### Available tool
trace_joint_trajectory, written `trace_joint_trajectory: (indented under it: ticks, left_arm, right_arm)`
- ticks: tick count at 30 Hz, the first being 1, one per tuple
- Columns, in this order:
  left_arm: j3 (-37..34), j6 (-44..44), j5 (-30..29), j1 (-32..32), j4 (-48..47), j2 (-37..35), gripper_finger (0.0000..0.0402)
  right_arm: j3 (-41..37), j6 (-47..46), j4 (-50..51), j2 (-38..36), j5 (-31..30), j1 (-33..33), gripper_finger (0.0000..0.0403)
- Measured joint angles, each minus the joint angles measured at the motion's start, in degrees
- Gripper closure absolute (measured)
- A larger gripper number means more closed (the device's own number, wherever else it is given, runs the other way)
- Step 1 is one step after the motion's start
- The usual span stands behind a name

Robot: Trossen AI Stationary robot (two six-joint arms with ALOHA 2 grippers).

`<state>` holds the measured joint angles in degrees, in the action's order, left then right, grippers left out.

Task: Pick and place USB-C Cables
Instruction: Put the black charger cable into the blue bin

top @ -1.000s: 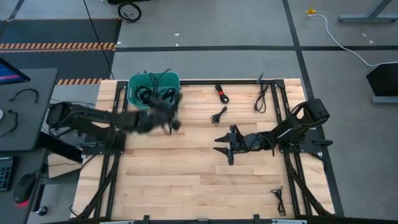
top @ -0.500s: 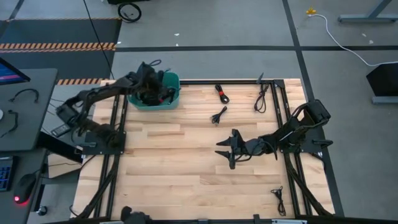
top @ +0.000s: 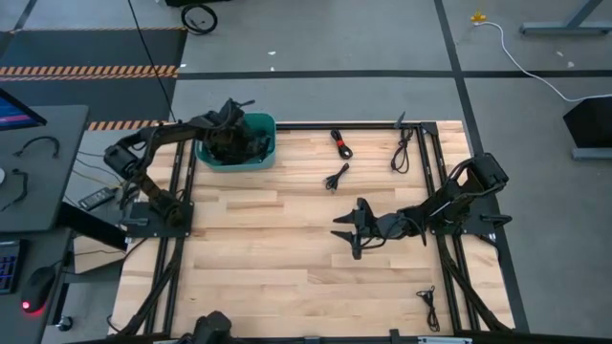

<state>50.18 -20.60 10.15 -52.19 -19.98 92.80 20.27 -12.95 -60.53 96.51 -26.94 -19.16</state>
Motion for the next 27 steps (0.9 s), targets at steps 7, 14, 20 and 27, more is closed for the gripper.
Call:
trace_joint_trajectory:
  ticks: [7,14,20,27]
  left_arm:
    - [14.09,3.24,6.86,0.10,-18.07,-0.48,0.0152]
    - [21.10,7.79,-6.05,11.73,-24.09,-5.59,0.0144]
    - [13.03,5.91,-23.77,29.34,-11.76,-11.55,0.0162]
    - [-2.84,3.13,-33.17,47.12,19.75,-12.21,0.0170]
  right_arm:
    - [0.00,1.13,1.00,-0.06,-2.49,-0.08,0.0226]
    - [0.00,0.40,6.56,-5.15,-6.98,-3.17,0.0235]
    - [0.40,-4.67,17.60,-12.07,-11.31,-6.30,0.0252]
    - [8.95,-9.01,40.01,-15.37,-11.93,-8.52,0.0270]
